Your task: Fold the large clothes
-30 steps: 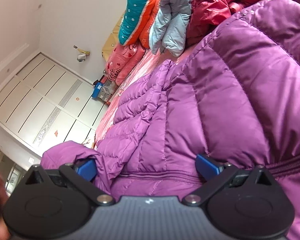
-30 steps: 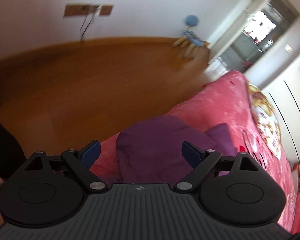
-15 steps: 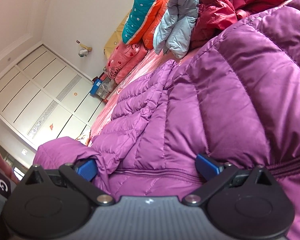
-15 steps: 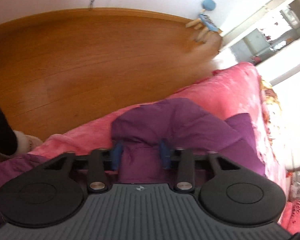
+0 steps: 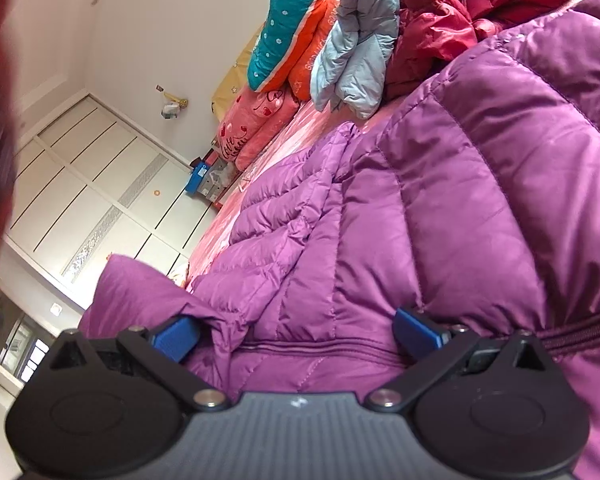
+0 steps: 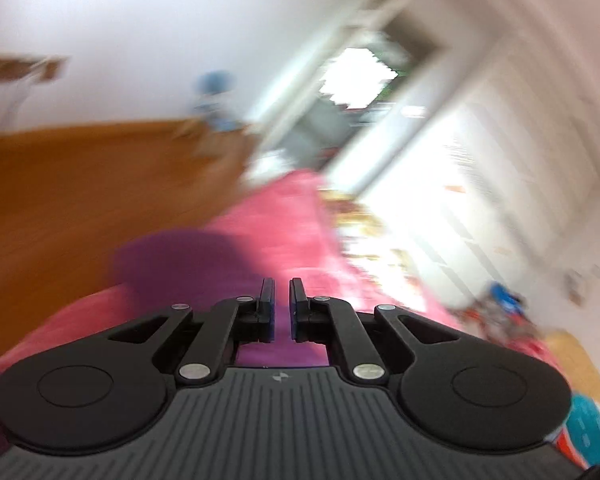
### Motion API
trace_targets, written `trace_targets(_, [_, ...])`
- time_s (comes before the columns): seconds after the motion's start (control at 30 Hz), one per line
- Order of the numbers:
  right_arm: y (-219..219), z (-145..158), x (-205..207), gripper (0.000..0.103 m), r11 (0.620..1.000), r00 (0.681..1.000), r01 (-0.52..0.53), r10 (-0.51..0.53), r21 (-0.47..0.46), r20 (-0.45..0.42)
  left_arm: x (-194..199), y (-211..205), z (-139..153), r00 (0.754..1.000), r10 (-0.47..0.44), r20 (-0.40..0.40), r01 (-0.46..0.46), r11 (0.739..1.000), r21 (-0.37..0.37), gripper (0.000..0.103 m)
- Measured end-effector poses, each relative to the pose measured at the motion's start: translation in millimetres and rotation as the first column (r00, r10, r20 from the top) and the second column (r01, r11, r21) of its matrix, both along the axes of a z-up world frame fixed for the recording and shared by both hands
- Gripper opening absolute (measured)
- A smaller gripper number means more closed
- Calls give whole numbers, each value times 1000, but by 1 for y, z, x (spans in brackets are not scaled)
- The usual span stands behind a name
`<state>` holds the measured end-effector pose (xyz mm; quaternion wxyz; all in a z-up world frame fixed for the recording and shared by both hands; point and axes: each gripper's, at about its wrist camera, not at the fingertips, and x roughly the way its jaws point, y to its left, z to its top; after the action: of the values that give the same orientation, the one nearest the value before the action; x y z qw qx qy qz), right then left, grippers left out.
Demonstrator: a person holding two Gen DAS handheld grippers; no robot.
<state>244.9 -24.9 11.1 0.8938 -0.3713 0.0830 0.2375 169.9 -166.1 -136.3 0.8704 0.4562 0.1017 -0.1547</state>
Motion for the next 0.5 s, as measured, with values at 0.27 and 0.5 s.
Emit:
trace_targets(0.27, [-76, 23, 20, 16, 971, 976, 77, -27, 225, -217, 3, -7, -1, 1000, 18, 13, -18, 1000, -2, 103])
trace_targets(0.5, [9, -27, -24, 92, 974, 933, -225, 219, 13, -284, 3, -6, -3, 1000, 21, 20, -21, 1000, -9, 103])
